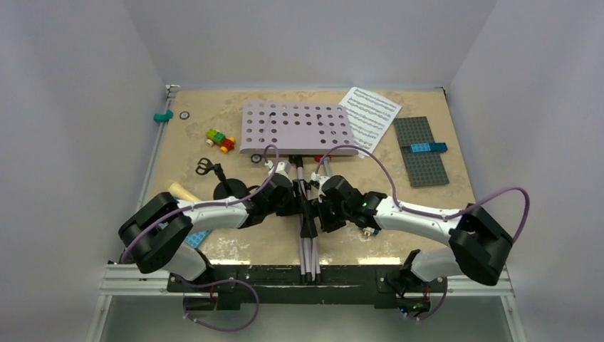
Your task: Pack up the instrument practice props
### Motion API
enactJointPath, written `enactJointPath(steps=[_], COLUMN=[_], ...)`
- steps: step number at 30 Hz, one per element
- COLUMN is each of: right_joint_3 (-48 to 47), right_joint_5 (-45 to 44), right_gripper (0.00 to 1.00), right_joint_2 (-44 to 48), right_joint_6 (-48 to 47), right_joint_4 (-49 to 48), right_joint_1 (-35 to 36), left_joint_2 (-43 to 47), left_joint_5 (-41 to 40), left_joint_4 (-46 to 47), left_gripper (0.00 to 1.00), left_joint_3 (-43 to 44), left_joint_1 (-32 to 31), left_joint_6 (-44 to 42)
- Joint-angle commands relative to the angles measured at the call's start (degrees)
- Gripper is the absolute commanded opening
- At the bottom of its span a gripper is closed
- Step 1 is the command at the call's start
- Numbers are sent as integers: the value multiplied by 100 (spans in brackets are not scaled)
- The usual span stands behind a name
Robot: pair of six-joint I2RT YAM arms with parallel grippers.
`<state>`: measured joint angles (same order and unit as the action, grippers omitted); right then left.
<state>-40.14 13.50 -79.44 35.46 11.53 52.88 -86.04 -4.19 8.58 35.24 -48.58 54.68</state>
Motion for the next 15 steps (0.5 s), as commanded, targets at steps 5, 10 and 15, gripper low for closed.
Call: enactJointPath(steps=[5, 10, 15], right_joint_3=[-211, -156, 478], right_joint_5=[-424, -1296, -2398], right_gripper=[89, 89, 88], right_joint_2=[1220, 2415, 3759], right_joint_6=[-406, -665, -996], right_joint_4=[1155, 1632, 1188], right_joint_1=[12, 12, 12], left_joint_2=[1088, 2023, 2899], left_joint_5=[59, -269, -983], left_joint_4=[-397, -1518, -2251], left_gripper=[74, 81, 83], left_joint_3=[241, 722, 840], left_joint_1=[-74, -73, -153], left_joint_6=[-274, -796, -1266])
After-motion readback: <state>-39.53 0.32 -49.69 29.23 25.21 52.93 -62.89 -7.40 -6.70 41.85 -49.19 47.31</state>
